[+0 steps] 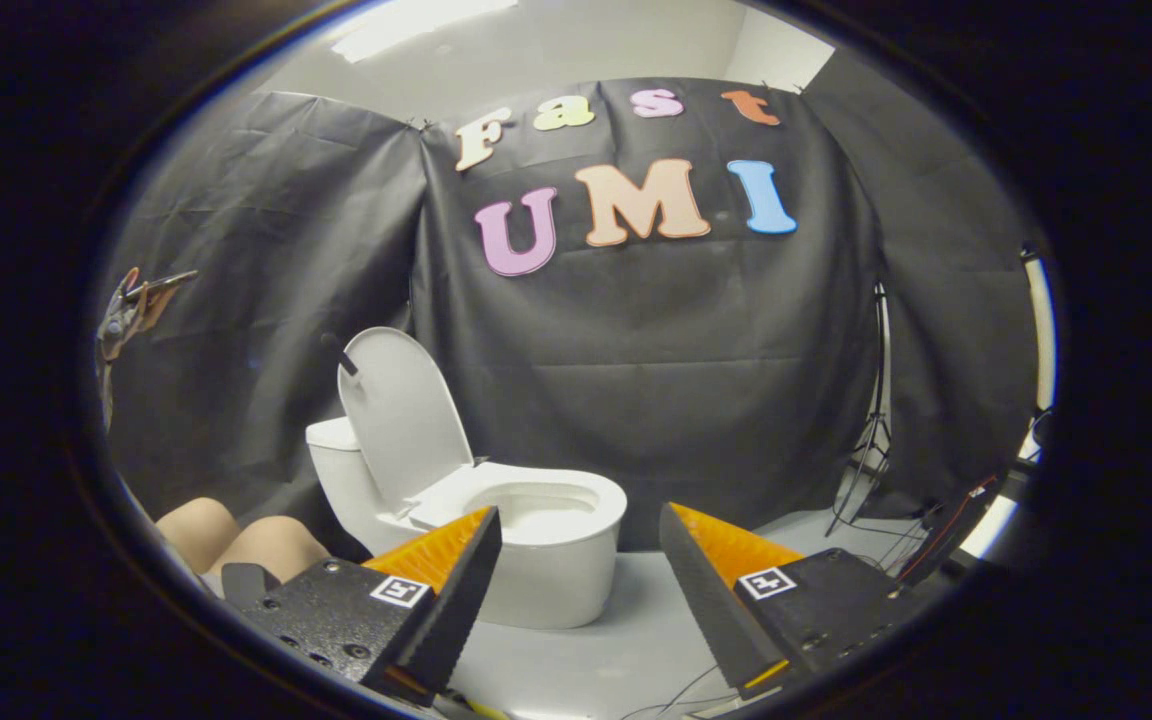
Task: Open the toilet lid.
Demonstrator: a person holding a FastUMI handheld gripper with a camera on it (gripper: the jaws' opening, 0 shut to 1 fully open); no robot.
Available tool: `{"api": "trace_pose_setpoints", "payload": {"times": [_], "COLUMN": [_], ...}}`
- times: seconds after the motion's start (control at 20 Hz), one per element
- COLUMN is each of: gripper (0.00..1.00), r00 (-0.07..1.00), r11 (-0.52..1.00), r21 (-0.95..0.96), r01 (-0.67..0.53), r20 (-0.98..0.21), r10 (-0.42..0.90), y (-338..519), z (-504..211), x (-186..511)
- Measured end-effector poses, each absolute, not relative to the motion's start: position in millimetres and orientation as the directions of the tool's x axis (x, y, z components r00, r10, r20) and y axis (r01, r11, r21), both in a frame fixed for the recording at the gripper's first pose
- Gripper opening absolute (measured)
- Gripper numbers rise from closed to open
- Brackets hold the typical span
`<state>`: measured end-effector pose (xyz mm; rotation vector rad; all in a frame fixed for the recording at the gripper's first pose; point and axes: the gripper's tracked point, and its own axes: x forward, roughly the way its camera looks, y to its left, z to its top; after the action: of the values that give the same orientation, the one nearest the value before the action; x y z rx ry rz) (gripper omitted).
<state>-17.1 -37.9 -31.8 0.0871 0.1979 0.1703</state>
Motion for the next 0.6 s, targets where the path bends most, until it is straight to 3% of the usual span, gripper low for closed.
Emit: {"api": "trace_pose_setpoints", "payload": {"times": [0.6], "gripper": [0.97], "r00": [0.969], "r11": [0.975], "r21": [0.019], "r01": [-0.221], "r20": [-0.107], "r10": [0.221], "y": [-47.8], "z": [31.8], "x": [56.8]}}
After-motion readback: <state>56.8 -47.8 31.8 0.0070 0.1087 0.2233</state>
